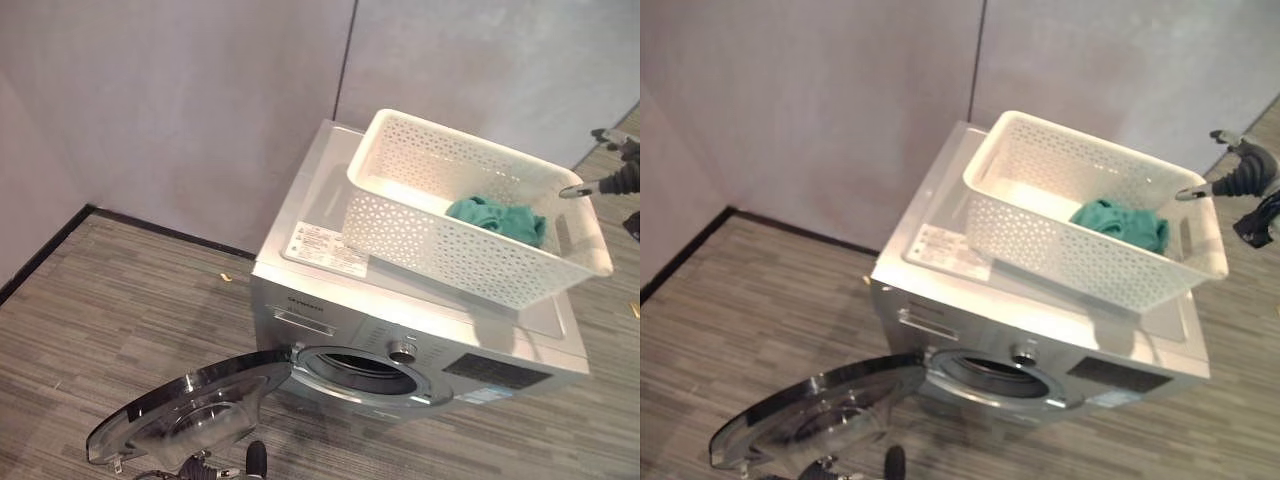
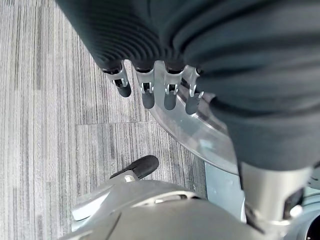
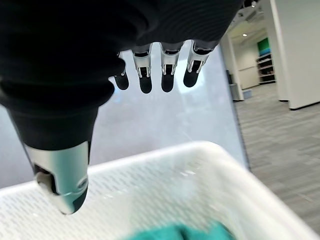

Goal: Grab the laundry basket,head to the washer,open it,put in the laundry and shut it.

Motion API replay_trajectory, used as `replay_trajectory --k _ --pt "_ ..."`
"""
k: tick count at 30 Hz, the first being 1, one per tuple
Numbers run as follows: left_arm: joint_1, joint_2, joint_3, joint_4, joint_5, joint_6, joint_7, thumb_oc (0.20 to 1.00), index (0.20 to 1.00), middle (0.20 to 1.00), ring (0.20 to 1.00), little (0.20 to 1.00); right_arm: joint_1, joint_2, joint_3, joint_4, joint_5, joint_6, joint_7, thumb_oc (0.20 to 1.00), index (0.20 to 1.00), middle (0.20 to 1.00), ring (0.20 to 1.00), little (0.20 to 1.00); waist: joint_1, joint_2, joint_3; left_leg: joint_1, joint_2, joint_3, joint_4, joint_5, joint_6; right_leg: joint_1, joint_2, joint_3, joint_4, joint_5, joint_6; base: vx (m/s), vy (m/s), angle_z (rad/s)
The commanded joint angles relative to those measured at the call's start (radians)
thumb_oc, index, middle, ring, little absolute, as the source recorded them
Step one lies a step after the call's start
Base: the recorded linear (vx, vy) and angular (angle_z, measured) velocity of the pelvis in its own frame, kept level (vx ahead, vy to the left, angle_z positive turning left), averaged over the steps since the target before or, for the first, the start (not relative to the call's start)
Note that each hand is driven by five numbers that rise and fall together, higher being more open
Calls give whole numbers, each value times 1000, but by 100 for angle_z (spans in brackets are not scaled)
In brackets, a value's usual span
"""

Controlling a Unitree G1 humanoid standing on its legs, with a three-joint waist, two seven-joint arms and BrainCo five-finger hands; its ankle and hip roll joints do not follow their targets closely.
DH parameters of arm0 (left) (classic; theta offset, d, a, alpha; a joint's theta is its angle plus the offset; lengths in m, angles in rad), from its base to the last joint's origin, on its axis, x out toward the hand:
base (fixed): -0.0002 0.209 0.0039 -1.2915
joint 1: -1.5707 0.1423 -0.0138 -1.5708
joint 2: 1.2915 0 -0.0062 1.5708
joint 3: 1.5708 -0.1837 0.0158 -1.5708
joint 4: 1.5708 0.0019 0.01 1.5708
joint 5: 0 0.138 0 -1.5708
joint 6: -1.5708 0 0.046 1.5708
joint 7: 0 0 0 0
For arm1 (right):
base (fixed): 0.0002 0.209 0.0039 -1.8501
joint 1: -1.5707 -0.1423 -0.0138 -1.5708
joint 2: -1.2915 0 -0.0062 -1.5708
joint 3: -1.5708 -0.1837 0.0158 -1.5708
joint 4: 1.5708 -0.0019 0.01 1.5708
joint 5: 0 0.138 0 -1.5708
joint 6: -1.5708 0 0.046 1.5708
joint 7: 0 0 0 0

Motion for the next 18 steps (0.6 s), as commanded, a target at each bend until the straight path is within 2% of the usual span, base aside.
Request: replay_trajectory --k 1,3,5,7,9,10,14,16,18 --pt "-13 -8 -16 33 -22 -23 0 1000 1000 1000 1000 1000 -107 -31 32 33 4 1 -50 1000 1000 1000 1000 1000 40 7 -24 82 0 -26 6 -92 -29 -47 7 74 129 173 41 34 85 31" --pt "-21 -4 -21 30 -23 -21 -1 1000 1000 1000 1000 1000 -112 -28 45 39 7 7 -40 1000 1000 1000 1000 1000 32 20 -8 97 0 -40 6 -92 -19 -82 26 113 217 159 32 24 111 26" --pt "-27 3 -24 29 -24 -19 -5 1000 1000 1000 1000 1000 -115 -35 62 33 7 9 -29 1000 1000 1000 1000 1000 24 37 6 103 2 -61 6 -89 -11 -112 65 152 287 112 13 16 114 33" --pt "-27 10 -24 35 -11 -14 -5 1000 1000 1000 1000 1000 -100 -34 69 2 4 10 -12 1000 1000 1000 1000 1000 16 46 13 115 3 -62 6 -98 -10 -122 67 138 302 70 -2 35 45 40" --pt "-35 19 -6 46 -15 -10 -10 1000 1000 1000 1000 1000 -81 -35 84 -46 8 16 17 1000 1000 1000 1000 1000 10 66 16 119 30 -64 6 -108 -22 -161 66 119 267 3 -20 47 -36 2" --pt "-37 22 9 52 -24 -8 -12 1000 1000 1000 1000 1000 -75 -41 95 -75 9 17 32 1000 1000 1000 1000 1000 5 78 22 121 47 -67 6 -113 -30 -197 58 118 250 -8 -21 36 -65 -15" --pt "-46 29 47 61 -36 -9 -6 1000 1000 1000 1000 1000 4 -79 70 -189 49 11 60 1000 1000 1000 1000 1000 -34 84 70 161 64 -81 6 -136 -47 -273 30 168 139 51 -3 44 -70 -8" --pt "-37 26 53 63 -27 -13 -6 1000 1000 1000 1000 1000 65 -91 35 -223 75 6 72 1000 1000 1000 1000 1000 -42 67 76 181 49 -80 6 -142 -48 -246 21 189 100 69 6 63 -48 20" --pt "-20 20 50 57 -25 -18 -9 1000 1000 1000 1000 1000 95 -86 40 -217 66 8 91 1000 1000 1000 1000 1000 -34 49 56 191 42 -69 6 -154 -49 -217 14 167 64 99 20 66 -78 38"
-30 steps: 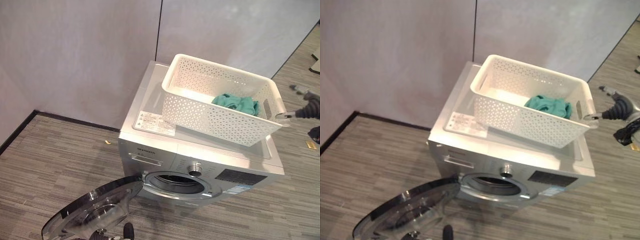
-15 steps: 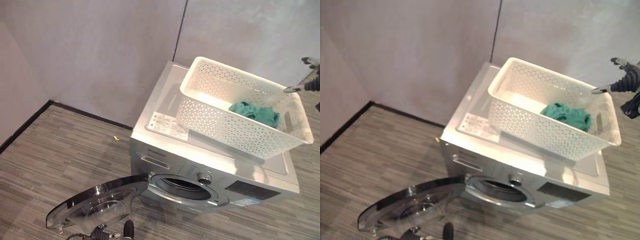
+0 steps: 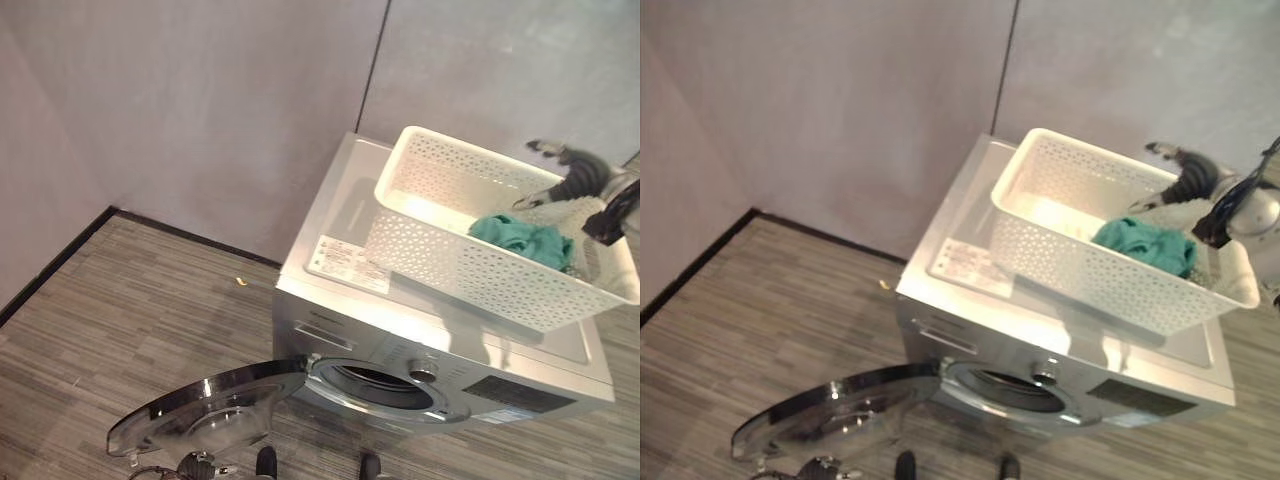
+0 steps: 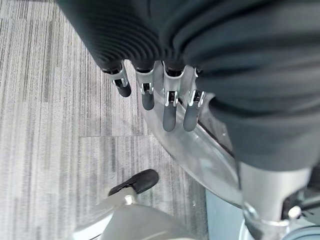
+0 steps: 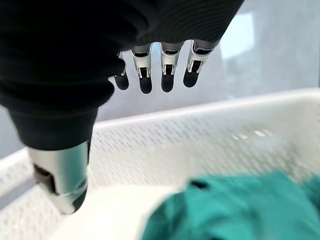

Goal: Grab the laundry basket,head to the washer,open it,put in the laundry and shut it.

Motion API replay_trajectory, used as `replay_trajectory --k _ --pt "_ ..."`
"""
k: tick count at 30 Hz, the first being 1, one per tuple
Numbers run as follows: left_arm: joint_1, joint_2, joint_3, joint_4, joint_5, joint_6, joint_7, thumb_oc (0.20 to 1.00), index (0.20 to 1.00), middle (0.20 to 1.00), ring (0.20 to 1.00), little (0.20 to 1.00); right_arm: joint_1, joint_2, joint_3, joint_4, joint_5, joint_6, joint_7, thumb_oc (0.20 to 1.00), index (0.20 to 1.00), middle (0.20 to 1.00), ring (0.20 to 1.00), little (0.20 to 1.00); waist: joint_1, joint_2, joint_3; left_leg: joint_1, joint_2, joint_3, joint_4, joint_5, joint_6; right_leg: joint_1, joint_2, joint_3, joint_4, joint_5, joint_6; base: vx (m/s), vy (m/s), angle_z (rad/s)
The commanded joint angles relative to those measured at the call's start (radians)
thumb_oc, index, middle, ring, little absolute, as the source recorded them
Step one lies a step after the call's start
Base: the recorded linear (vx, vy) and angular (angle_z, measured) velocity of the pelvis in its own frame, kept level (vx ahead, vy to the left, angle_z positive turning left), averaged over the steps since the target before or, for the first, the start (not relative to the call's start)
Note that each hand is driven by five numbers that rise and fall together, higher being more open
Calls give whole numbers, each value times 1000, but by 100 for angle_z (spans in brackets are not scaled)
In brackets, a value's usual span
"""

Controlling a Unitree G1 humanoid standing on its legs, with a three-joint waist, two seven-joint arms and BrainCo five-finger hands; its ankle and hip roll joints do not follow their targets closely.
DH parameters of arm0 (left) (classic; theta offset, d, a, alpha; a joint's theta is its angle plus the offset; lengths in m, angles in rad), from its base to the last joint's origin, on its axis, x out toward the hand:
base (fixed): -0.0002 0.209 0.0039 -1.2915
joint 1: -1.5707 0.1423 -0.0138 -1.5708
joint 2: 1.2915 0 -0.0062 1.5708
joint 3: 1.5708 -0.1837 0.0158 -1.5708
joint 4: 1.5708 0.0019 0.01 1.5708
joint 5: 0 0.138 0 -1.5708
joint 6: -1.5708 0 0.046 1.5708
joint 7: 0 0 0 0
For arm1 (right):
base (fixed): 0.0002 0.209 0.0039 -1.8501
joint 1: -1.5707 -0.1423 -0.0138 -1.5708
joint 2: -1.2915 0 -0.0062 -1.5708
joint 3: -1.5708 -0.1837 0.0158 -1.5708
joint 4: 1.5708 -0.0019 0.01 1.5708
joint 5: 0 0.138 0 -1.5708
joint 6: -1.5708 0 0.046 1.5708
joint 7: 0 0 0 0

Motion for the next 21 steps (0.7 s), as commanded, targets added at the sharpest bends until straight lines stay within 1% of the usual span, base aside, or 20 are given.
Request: replay_trajectory --k 1,5,7,13,16,17,21 --pt "-23 -12 19 23 -25 -25 -8 1000 1000 1000 1000 1000 -79 -78 -21 60 21 -9 7 1000 1000 1000 1000 1000 30 13 -17 47 16 25 12 -85 -68 37 4 -1 72 23 9 43 -51 16" --pt "-11 -31 18 9 -42 -30 -17 1000 1000 1000 1000 1000 -73 -84 22 72 0 -3 38 1000 1000 1000 1000 1000 37 7 -33 40 22 13 12 -86 -76 69 15 -27 39 23 9 34 -67 -7" --pt "-7 -48 2 6 -38 -31 -28 1000 1000 1000 1000 1000 -50 -95 22 59 -7 1 58 1000 1000 1000 1000 1000 36 4 -38 30 30 6 12 -83 -83 77 21 -48 27 20 7 6 -67 15" --pt "-5 -61 -19 6 -31 -29 -40 1000 1000 1000 1000 1000 -39 -94 41 56 -20 2 80 1000 1000 1000 1000 1000 41 -8 -40 18 43 -4 12 -77 -94 89 34 -66 7 13 2 12 -40 20" --pt "-6 -61 -20 7 -33 -27 -41 1000 1000 1000 1000 1000 -54 -84 77 59 -42 4 92 1000 1000 1000 1000 1000 48 -17 -40 12 51 -3 12 -73 -99 95 41 -74 0 10 -1 8 -43 7" --pt "-8 -62 -18 9 -35 -22 -45 1000 1000 1000 1000 1000 -68 -75 113 53 -67 8 107 1000 1000 1000 1000 1000 55 -26 -37 7 58 -4 12 -70 -105 98 47 -81 -5 8 -4 9 -48 2" --pt "-9 -60 -13 6 -37 -20 -49 1000 1000 1000 1000 1000 -76 -80 146 38 -92 11 130 1000 1000 1000 1000 1000 58 -32 -31 -3 65 -6 12 -64 -111 94 52 -86 -11 7 -6 -7 -33 4"
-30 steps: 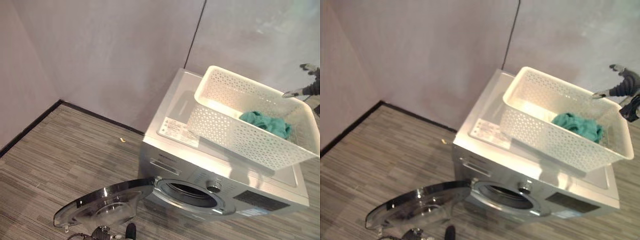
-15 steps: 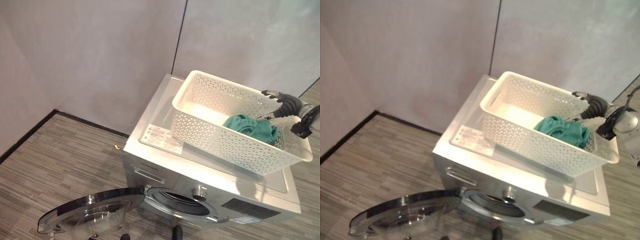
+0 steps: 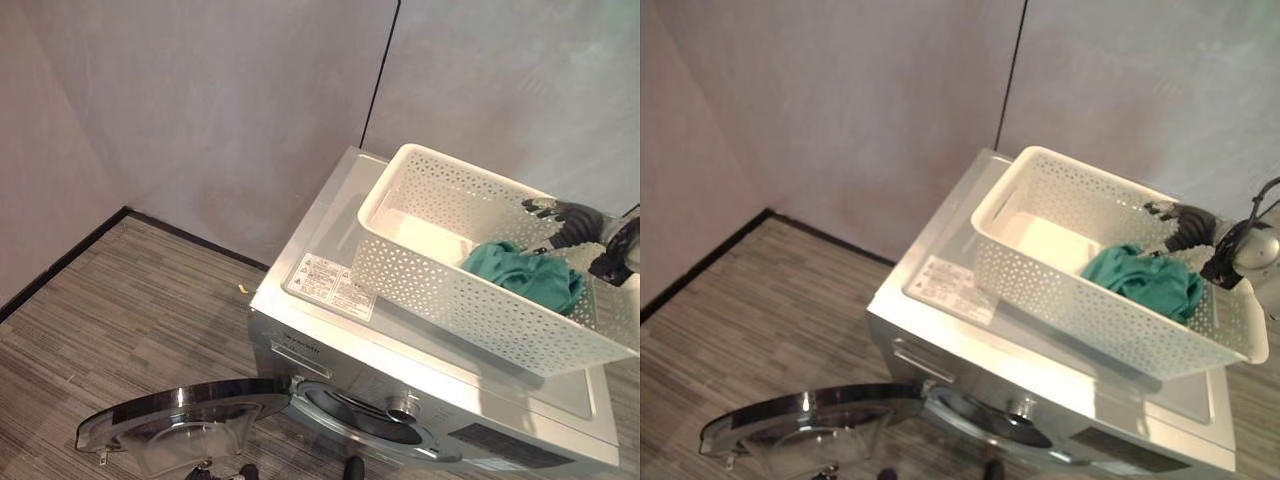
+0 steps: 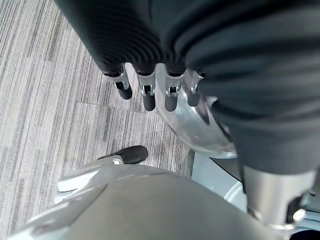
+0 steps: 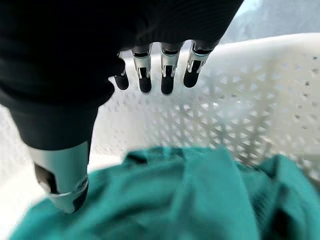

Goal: Grab the laundry basket,head to the washer,open it,put in the laundry and shut it.

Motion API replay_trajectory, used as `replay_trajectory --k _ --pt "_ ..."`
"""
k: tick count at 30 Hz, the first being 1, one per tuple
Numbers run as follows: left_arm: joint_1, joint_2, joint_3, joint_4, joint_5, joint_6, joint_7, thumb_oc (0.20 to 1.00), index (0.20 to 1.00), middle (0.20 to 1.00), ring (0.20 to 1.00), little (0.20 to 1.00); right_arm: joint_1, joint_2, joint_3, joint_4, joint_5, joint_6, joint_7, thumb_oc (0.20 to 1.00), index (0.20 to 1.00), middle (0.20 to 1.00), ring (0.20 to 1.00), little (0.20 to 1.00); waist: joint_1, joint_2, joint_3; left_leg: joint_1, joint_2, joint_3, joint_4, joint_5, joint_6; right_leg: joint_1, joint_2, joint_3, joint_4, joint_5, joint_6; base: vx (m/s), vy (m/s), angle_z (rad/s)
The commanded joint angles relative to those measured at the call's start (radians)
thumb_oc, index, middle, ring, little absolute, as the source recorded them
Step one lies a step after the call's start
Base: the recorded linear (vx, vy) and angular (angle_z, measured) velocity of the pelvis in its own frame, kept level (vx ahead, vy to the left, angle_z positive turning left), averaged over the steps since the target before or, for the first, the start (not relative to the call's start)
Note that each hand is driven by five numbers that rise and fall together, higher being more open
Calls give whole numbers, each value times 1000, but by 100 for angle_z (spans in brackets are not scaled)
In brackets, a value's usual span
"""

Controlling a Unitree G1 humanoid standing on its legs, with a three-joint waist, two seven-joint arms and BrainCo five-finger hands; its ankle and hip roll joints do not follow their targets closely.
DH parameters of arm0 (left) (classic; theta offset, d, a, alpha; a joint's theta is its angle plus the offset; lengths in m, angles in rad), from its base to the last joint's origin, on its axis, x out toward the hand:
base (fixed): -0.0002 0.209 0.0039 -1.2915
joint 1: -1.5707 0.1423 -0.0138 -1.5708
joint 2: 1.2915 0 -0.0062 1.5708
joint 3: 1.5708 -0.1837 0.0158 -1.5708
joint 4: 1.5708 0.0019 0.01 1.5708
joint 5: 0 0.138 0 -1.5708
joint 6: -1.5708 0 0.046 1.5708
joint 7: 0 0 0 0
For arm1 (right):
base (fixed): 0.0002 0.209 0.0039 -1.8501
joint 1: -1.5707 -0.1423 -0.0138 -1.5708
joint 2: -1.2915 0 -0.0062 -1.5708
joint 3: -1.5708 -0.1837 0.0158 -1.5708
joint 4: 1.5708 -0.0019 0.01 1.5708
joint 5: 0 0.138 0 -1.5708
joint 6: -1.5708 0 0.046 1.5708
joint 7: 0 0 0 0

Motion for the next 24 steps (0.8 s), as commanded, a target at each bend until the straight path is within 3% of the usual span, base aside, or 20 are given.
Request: replay_trajectory --k 1,7,21,22,24 --pt "-47 -4 -28 24 -1 -17 -15 1000 1000 1000 1000 1000 -91 -57 32 -18 -41 2 27 1000 1000 1000 1000 1000 38 -31 24 18 -5 40 11 -39 -15 61 -24 -5 59 -59 63 -7 -35 2" --pt "-47 -3 -22 8 -14 -20 -29 1000 1000 1000 1000 1000 -14 -108 51 -56 -58 -5 88 1000 1000 1000 1000 1000 40 -35 42 -5 4 37 11 -29 -27 53 -20 -17 48 -58 60 -3 -25 11" --pt "-86 -9 -54 -38 -50 -32 -31 1000 1000 1000 1000 1000 81 -70 59 -59 -103 -1 142 1000 1000 1000 1000 1000 41 -23 106 -81 17 30 11 1 -42 7 -11 -27 23 -44 56 -13 -9 2" --pt "-86 -9 -55 -38 -50 -32 -31 1000 1000 1000 1000 1000 84 -70 56 -59 -104 -1 142 200 200 200 200 200 41 -24 106 -81 17 30 11 1 -42 6 -11 -28 23 -44 56 0 0 0" --pt "-89 -11 -64 -37 -48 -33 -30 1000 1000 1000 1000 1000 89 -58 47 -50 -97 2 137 200 200 200 200 200 39 -22 108 -85 17 31 11 2 -42 4 -11 -28 20 -42 56 0 0 0"
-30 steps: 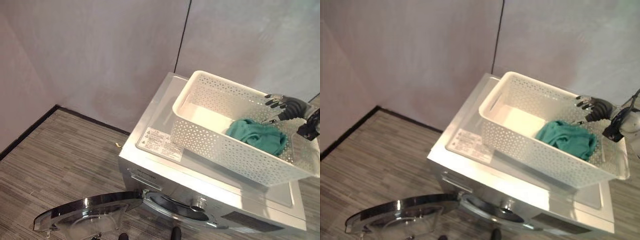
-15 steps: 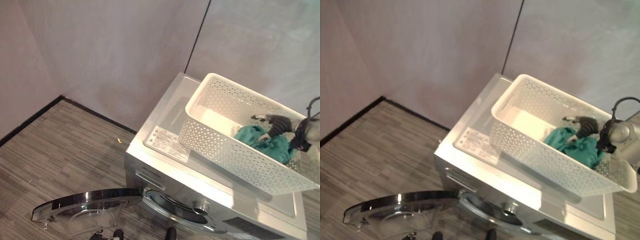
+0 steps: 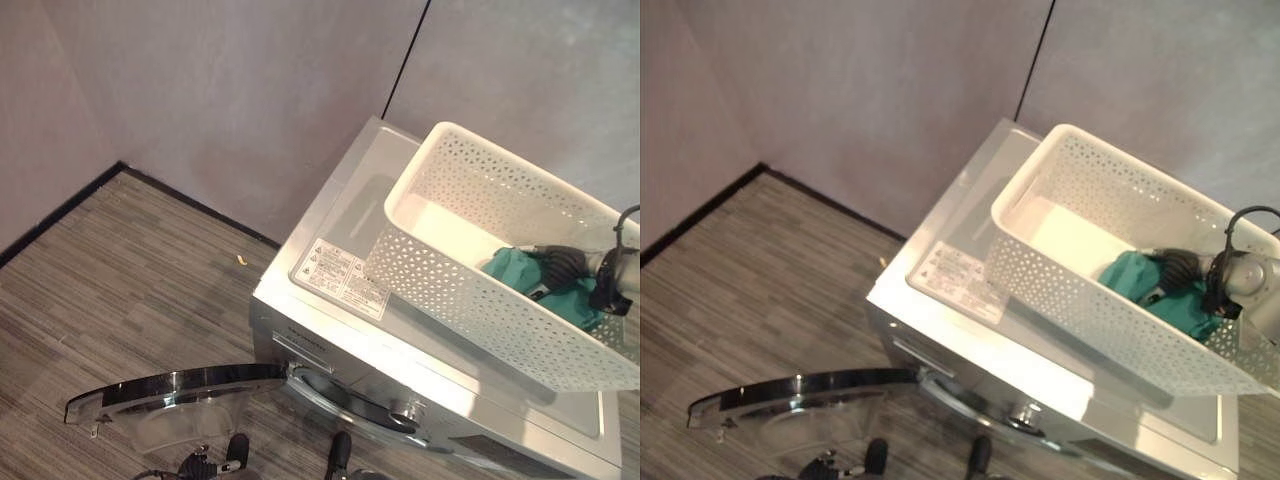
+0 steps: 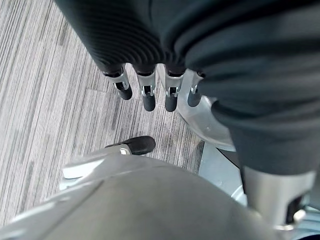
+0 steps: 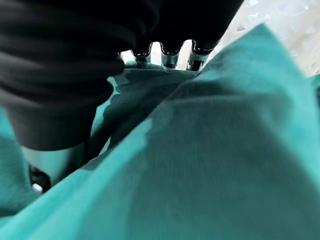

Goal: Grab the laundry basket,head to the washer,open it,put in the laundry and shut it.

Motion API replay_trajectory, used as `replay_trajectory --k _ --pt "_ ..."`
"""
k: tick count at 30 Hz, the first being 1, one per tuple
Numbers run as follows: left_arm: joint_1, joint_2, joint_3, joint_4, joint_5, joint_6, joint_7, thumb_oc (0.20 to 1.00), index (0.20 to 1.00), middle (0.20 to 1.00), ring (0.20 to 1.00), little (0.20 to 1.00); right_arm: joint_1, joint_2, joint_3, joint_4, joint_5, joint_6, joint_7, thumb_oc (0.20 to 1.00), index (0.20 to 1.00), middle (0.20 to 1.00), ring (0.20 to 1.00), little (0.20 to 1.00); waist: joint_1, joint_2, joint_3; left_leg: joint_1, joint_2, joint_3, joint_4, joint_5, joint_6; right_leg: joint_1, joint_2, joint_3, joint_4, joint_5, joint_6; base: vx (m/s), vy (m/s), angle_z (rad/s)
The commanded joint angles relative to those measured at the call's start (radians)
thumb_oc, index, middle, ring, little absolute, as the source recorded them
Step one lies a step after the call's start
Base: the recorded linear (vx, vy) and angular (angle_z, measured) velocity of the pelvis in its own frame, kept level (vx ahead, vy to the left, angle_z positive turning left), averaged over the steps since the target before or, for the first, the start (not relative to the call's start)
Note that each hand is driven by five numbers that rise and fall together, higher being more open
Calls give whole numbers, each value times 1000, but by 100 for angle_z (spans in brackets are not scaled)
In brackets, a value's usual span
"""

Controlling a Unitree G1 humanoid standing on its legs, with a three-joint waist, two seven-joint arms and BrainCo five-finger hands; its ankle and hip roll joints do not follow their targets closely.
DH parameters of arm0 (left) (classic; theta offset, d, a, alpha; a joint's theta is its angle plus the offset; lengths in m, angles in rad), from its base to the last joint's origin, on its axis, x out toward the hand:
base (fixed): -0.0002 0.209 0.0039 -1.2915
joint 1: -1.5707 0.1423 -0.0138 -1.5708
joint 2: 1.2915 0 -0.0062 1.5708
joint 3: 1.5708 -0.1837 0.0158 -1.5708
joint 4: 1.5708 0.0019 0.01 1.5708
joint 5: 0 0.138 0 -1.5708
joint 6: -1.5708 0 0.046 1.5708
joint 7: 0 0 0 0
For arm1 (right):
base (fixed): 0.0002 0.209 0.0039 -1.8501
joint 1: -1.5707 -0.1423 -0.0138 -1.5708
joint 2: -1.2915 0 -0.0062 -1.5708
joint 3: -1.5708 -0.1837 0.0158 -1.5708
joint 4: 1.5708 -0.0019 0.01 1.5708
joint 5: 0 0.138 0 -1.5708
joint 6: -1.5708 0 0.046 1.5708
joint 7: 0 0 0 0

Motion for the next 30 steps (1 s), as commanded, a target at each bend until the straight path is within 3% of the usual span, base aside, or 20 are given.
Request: replay_trajectory --k 1,11,21,24,30 --pt "-69 -35 -49 23 -5 -24 -21 1000 1000 1000 1000 1000 -11 5 67 20 -24 12 22 200 200 200 200 200 35 3 40 0 12 63 6 -12 -22 68 -15 10 24 -42 57 0 0 0" --pt "-61 -51 -42 55 5 -21 -7 1000 1000 1000 1000 1000 -72 -2 -22 20 115 -1 -68 200 200 200 200 200 17 10 7 37 12 78 6 -27 -21 94 -12 19 21 -49 54 0 0 0" --pt "-48 -50 -39 97 34 -22 10 1000 1000 1000 1000 1000 -66 6 -297 23 405 -52 -207 200 200 200 200 200 1 14 -43 86 10 93 6 -49 -19 129 -12 27 29 -60 53 7 0 -1" --pt "-46 -50 -39 104 40 -22 14 1000 1000 1000 1000 1000 -66 14 -348 17 442 -63 -244 200 200 200 200 200 0 18 -51 98 8 95 6 -54 -16 138 -12 29 32 -62 52 14 2 -1" --pt "-39 -63 -32 120 59 -17 34 1000 1000 1000 1000 1000 -8 81 -558 -57 489 -114 -389 200 200 200 200 200 -10 38 -78 124 4 100 6 -68 -9 156 -14 33 35 -68 50 22 6 -2"
